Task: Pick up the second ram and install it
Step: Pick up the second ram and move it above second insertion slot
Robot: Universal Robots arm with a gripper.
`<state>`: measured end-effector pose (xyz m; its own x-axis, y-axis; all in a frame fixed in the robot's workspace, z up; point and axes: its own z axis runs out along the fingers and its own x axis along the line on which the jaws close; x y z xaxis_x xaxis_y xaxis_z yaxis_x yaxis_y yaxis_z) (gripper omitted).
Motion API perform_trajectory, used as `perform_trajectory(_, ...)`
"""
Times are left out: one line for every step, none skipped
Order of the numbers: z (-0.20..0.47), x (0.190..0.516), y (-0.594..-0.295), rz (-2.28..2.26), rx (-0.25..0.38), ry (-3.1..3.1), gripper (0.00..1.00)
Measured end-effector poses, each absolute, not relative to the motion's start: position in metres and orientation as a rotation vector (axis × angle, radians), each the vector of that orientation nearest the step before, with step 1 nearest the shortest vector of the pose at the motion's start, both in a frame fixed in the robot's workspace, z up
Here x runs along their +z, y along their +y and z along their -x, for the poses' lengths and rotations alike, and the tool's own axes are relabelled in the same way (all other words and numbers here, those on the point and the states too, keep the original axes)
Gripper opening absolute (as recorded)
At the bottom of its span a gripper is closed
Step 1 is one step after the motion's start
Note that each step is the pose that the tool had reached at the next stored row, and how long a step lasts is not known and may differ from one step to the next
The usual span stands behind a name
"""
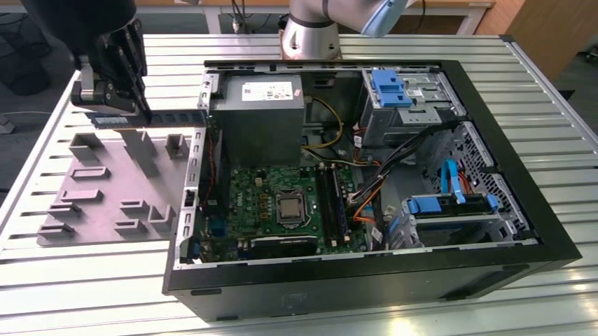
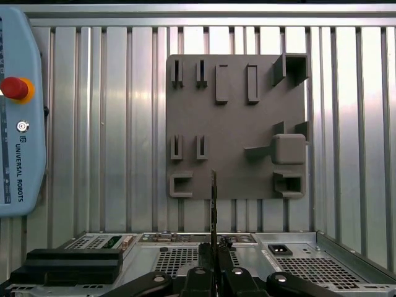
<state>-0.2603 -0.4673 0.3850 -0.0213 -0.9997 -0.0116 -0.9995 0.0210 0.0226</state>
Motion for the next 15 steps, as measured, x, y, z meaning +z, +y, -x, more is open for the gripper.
perform_trajectory(0.260, 0.385, -0.467, -2.192, -0.038, -2.239, 0.14)
perform_trajectory(0.260, 0.385, -0.467, -2.193, -0.038, -2.239, 0.14)
perform_trajectory(0.259, 0.385, -0.467, -2.193, -0.038, -2.239, 0.14)
perform_trajectory(0.257, 0.385, -0.467, -2.193, -0.038, -2.239, 0.14)
perform_trajectory(0.256, 0.385, -0.467, -2.192, -0.038, -2.239, 0.14)
perform_trajectory(0.254, 0.385, -0.467, -2.193, -0.038, -2.239, 0.14)
perform_trajectory(0.252, 0.385, -0.467, -2.193, -0.038, -2.239, 0.14)
perform_trajectory(0.250, 0.385, -0.467, -2.192, -0.038, -2.239, 0.14)
perform_trajectory(0.248, 0.385, -0.467, -2.193, -0.038, -2.239, 0.14)
perform_trajectory(0.247, 0.385, -0.467, -2.192, -0.038, -2.239, 0.14)
perform_trajectory(0.245, 0.385, -0.467, -2.193, -0.038, -2.239, 0.14)
perform_trajectory(0.244, 0.385, -0.467, -2.192, -0.038, -2.239, 0.14)
perform_trajectory(0.243, 0.385, -0.467, -2.192, -0.038, -2.239, 0.14)
perform_trajectory(0.242, 0.385, -0.467, -2.192, -0.038, -2.239, 0.14)
perform_trajectory(0.242, 0.385, -0.467, -2.192, -0.038, -2.239, 0.14)
